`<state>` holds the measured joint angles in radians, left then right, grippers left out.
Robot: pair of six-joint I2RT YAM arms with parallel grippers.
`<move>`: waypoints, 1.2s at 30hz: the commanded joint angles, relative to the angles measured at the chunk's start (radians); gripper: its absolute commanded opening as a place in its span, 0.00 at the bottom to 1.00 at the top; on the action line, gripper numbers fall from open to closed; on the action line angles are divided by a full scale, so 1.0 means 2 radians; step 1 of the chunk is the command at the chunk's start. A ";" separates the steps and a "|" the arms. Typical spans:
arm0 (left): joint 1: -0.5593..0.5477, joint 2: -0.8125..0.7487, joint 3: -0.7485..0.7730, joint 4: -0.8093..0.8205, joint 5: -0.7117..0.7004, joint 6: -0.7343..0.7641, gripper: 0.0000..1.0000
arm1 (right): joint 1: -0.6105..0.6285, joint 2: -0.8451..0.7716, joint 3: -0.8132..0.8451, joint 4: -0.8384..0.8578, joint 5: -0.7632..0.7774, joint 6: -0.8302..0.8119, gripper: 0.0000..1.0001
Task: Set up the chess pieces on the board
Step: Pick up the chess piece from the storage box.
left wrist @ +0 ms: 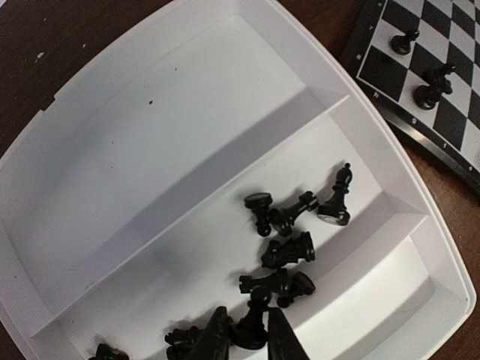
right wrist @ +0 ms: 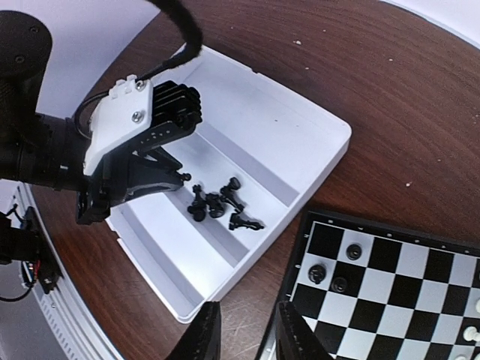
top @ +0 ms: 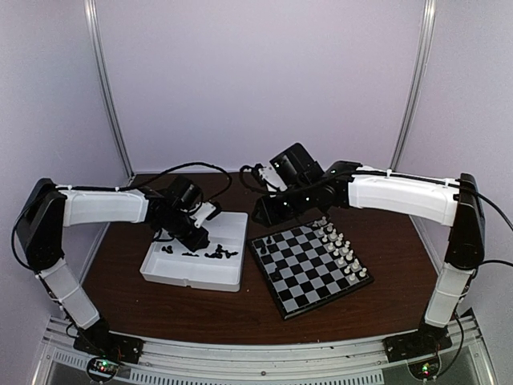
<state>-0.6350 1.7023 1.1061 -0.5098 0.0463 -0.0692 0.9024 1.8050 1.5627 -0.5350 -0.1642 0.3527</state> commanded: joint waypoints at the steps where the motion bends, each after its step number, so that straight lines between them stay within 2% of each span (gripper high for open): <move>1: -0.002 -0.059 -0.054 0.102 0.057 -0.008 0.18 | 0.000 0.011 -0.008 0.059 -0.068 0.062 0.29; 7: -0.002 -0.092 -0.098 0.170 0.117 -0.008 0.18 | -0.002 0.038 -0.012 0.107 -0.125 0.133 0.28; 17: -0.002 -0.108 -0.155 0.276 0.162 -0.021 0.18 | -0.005 0.081 -0.034 0.196 -0.188 0.239 0.32; 24: -0.003 -0.108 -0.163 0.288 0.185 -0.014 0.18 | -0.005 0.105 -0.034 0.215 -0.219 0.269 0.32; 30: -0.003 -0.112 -0.163 0.293 0.210 -0.011 0.18 | -0.008 0.115 -0.031 0.223 -0.221 0.286 0.35; 36: -0.003 -0.119 -0.165 0.292 0.221 -0.004 0.18 | -0.011 0.122 -0.032 0.220 -0.216 0.294 0.34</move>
<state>-0.6361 1.4967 0.7891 0.0235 0.4503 -0.0978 0.8894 2.0331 1.5036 -0.1127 -0.5949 0.9211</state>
